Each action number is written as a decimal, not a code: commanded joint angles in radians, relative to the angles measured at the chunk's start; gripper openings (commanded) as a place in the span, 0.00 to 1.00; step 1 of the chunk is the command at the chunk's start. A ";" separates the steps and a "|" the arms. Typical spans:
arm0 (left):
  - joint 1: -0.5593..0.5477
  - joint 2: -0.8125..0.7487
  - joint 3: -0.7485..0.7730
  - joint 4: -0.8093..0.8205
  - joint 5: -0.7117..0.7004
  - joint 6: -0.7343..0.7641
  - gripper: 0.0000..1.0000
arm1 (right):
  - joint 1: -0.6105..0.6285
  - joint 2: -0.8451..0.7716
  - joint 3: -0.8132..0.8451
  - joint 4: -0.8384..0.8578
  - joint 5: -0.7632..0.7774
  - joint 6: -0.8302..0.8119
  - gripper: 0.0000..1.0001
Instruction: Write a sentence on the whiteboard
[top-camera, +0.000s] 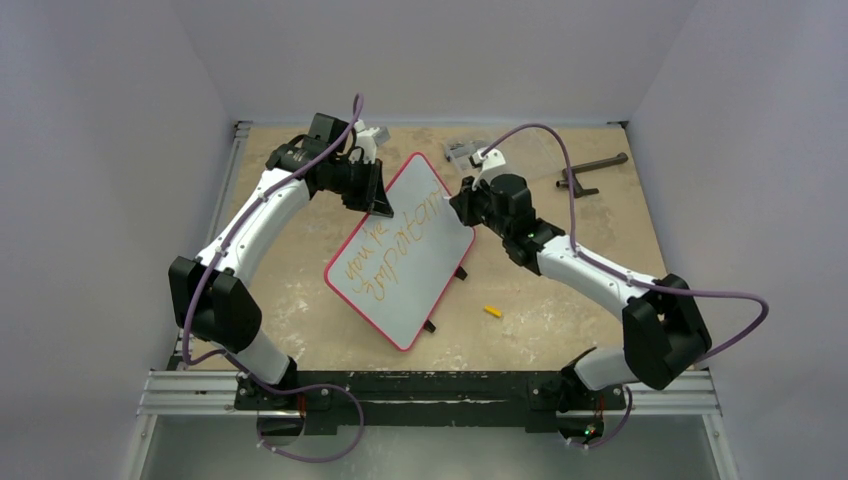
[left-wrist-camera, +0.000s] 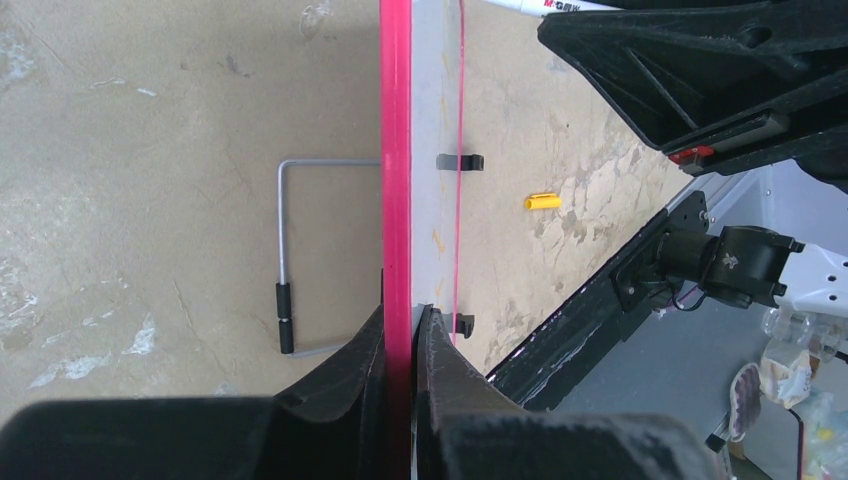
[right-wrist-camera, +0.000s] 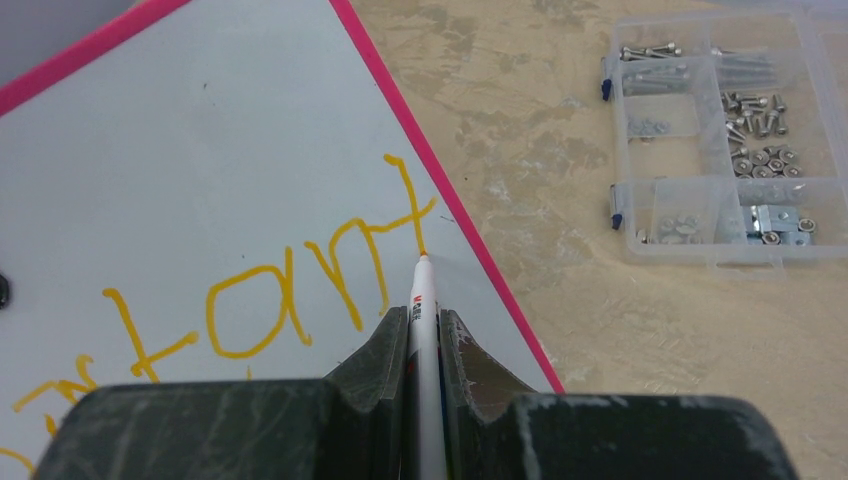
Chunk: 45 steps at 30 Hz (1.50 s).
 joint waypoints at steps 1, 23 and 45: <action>-0.016 -0.012 0.003 -0.014 -0.104 0.090 0.00 | 0.008 -0.029 -0.039 0.000 -0.033 0.021 0.00; -0.021 -0.011 0.003 -0.015 -0.108 0.092 0.00 | 0.007 0.042 0.048 -0.026 0.055 0.007 0.00; -0.021 -0.011 0.004 -0.019 -0.141 0.096 0.00 | 0.007 -0.211 -0.041 -0.099 0.013 0.032 0.00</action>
